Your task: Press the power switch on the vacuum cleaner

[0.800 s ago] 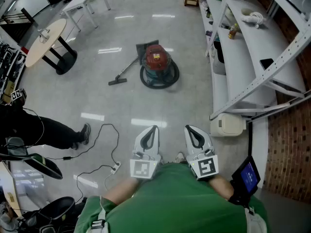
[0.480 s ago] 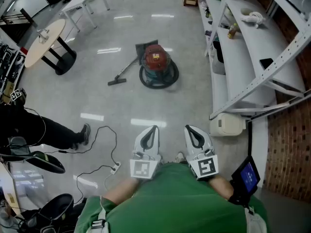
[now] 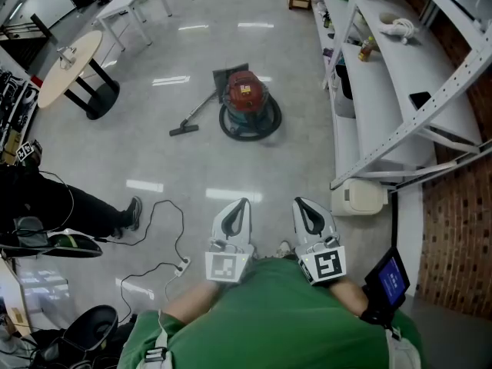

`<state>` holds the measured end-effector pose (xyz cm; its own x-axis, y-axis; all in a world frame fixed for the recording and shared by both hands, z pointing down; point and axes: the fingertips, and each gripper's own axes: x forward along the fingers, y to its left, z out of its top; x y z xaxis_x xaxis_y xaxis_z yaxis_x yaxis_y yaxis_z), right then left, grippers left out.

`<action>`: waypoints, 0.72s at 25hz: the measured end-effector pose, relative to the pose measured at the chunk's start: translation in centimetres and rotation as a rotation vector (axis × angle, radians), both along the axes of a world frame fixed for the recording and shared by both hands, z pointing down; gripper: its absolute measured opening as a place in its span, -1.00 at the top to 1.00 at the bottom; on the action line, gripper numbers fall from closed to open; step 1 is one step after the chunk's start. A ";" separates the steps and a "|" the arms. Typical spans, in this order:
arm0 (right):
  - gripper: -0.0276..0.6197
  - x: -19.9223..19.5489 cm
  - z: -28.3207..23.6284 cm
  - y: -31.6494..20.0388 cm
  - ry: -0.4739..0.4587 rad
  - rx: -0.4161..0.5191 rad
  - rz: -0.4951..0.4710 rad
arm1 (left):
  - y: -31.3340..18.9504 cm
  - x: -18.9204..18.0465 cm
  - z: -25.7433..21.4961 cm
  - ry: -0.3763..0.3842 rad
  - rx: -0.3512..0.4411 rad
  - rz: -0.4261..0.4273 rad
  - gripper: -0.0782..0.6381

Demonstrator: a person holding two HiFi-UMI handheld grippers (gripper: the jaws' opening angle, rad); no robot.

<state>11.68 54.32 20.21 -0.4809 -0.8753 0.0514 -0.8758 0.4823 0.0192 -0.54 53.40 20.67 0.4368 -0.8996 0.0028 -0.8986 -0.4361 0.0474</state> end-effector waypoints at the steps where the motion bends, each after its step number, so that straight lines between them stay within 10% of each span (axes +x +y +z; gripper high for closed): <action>1: 0.91 0.0 0.0 0.0 0.000 -0.001 0.002 | 0.1 0.0 0.0 -0.002 0.000 0.002 0.76; 18: 0.91 1.8 0.3 -1.7 0.017 -0.017 0.013 | -1.4 1.7 0.2 -0.028 -0.018 0.003 0.76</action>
<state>13.49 52.67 20.54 -0.4684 -0.8804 0.0740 -0.8816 0.4712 0.0259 1.11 51.99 20.89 0.4394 -0.8978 0.0314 -0.8982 -0.4385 0.0306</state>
